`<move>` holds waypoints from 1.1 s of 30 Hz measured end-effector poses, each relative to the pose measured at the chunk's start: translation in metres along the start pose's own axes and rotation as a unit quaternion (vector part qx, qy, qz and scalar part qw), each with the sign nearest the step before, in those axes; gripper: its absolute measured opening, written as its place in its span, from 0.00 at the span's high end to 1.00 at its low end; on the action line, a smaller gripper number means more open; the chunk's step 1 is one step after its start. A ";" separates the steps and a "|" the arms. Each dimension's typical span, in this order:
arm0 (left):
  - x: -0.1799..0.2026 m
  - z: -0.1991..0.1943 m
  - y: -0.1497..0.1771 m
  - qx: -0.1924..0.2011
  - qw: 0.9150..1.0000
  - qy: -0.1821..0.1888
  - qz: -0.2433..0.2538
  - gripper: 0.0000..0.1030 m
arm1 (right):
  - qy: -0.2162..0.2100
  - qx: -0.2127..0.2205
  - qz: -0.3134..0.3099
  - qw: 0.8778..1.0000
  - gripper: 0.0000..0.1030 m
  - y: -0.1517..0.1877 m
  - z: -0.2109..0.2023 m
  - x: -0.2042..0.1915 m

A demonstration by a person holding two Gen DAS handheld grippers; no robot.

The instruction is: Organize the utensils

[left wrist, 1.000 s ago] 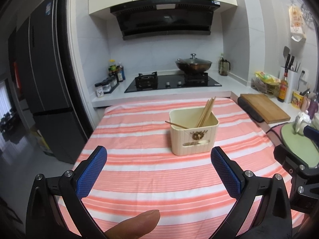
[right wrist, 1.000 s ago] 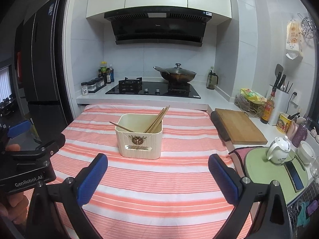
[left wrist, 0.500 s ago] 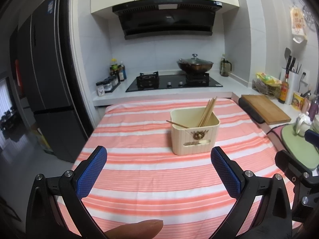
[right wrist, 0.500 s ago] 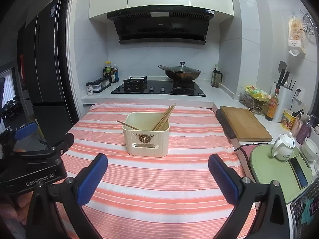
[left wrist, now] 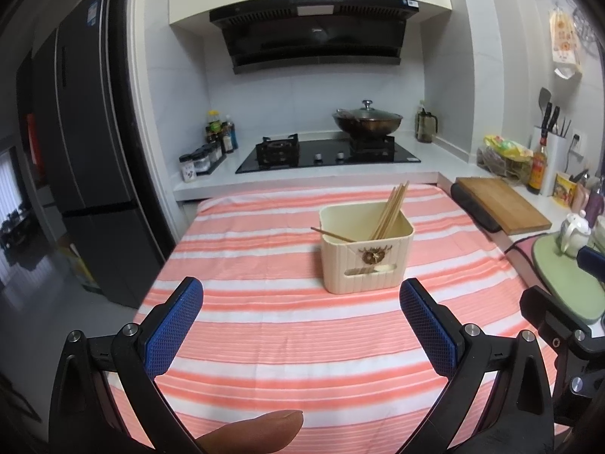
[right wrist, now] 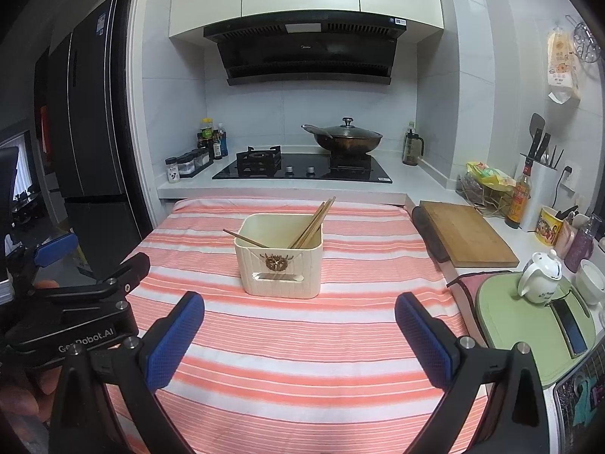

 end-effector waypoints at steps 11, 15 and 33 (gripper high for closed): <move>-0.001 0.009 0.003 -0.009 1.000 -0.001 0.001 0.00 | 0.011 -0.009 -0.002 1.000 0.00 0.002 0.012 0.003; -0.001 0.009 0.003 -0.010 1.000 -0.001 0.000 0.00 | 0.013 -0.011 -0.003 1.000 0.00 0.001 0.013 0.003; 0.004 0.012 0.005 -0.014 1.000 0.009 0.006 0.00 | 0.022 -0.014 -0.001 1.000 0.00 -0.002 0.017 0.010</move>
Point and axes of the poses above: each gripper's, at about its wrist camera, not at the fingertips, and z roughly the way its jaws point, x to its right, y to its underside, the point moved 8 cm from there along z, roughly the way its jaws point, and after that the axes turned 5 degrees about -y, right-handed, at the moved point
